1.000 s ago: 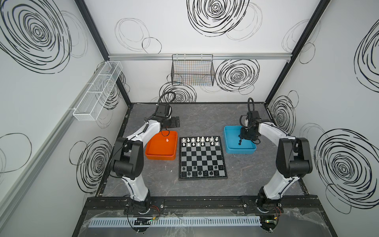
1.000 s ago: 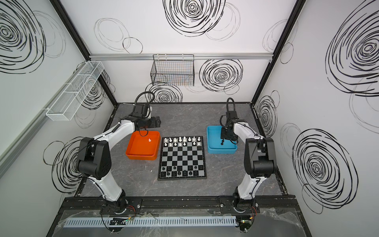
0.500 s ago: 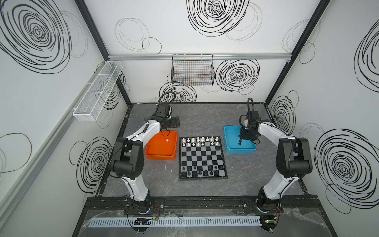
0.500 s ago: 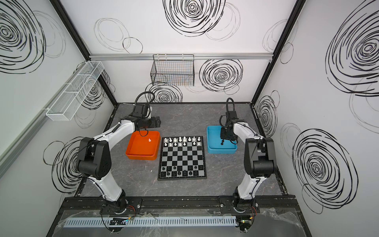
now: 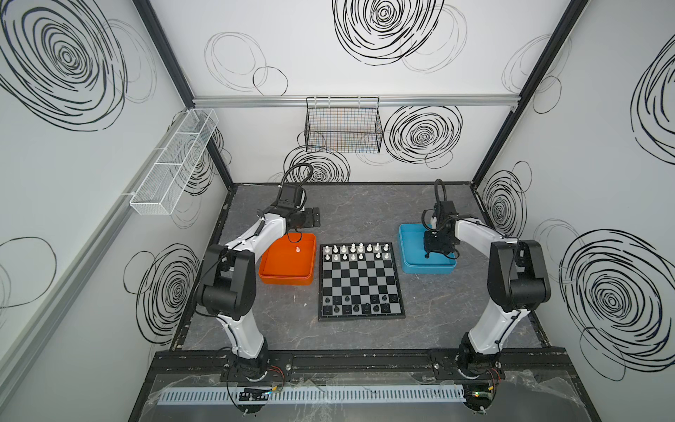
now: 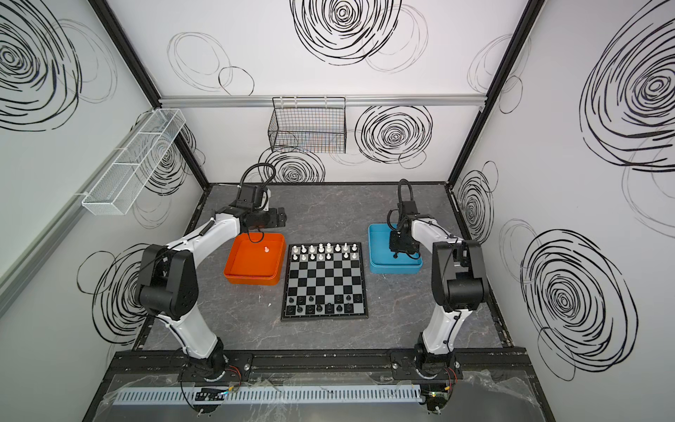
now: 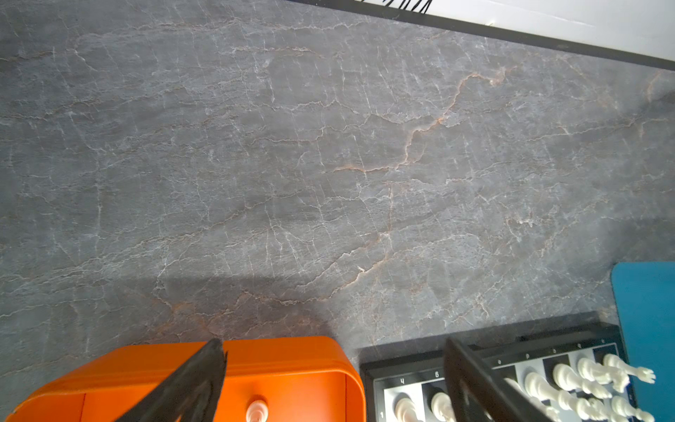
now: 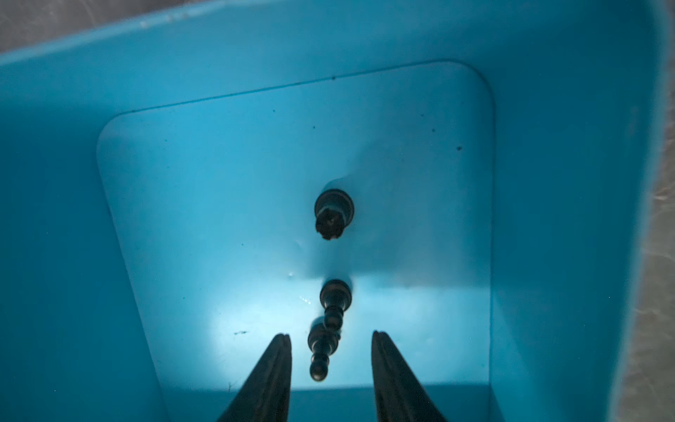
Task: Set up the chess pieces on the board
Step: 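Lower the open right gripper onto a black pawn in the blue tray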
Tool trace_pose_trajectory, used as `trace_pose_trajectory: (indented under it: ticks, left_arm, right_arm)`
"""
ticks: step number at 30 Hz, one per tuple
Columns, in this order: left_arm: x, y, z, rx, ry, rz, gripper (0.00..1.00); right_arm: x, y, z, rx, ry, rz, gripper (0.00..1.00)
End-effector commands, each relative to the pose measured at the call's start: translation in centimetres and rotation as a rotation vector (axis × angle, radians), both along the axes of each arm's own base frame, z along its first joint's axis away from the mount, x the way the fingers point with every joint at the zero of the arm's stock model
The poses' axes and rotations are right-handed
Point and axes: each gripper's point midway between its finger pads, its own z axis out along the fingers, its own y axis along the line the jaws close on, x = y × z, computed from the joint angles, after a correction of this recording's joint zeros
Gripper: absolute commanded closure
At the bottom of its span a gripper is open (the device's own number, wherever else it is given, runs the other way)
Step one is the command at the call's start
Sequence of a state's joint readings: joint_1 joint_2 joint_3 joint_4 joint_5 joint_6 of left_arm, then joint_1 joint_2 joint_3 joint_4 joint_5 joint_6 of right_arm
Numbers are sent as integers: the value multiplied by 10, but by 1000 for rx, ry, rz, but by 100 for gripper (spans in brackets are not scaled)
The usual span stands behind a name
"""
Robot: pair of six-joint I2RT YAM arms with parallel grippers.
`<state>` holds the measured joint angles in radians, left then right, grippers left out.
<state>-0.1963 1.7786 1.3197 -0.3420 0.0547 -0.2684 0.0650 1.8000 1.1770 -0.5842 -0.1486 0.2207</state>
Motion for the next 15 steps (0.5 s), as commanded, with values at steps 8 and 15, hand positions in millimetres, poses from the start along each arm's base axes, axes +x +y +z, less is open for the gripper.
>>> trace_pose_trajectory:
  ticks: [8, 15]
  left_arm:
    - [1, 5, 12, 3, -32, 1, 4]
    - [2, 8, 11, 3, -28, 7, 4]
  right_arm:
    - [10, 1, -2, -14, -7, 0, 66]
    - [9, 1, -6, -18, 4, -1, 70]
